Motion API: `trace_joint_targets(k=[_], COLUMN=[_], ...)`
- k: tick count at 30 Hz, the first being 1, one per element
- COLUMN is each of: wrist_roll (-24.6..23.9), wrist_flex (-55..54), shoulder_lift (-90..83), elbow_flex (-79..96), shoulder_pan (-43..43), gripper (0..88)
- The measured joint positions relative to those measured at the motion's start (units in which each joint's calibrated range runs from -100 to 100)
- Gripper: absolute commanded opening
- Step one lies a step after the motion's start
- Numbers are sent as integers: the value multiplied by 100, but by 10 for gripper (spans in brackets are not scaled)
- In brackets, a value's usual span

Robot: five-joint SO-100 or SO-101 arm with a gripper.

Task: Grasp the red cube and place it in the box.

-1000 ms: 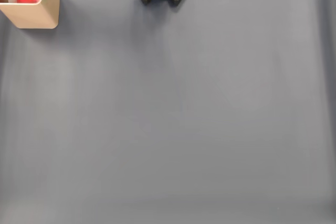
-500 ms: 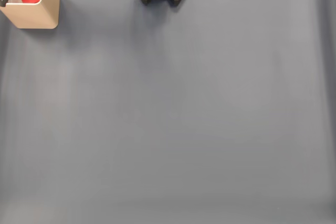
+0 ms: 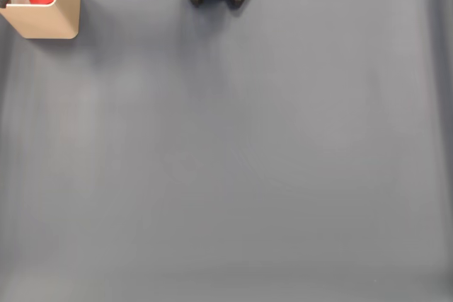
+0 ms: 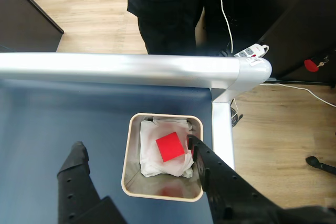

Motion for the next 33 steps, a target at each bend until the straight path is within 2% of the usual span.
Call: trace_joint_targets(k=[11, 18, 25, 33], wrist_roll=[-29, -54, -190, -220], wrist_flex=[0, -119, -342, -342], shoulder_lift=[-17, -17, -17, -17], elbow_flex=[0, 0, 0, 0], shoulder_pan=[0, 0, 0, -304], gripper=[412, 236, 14, 0])
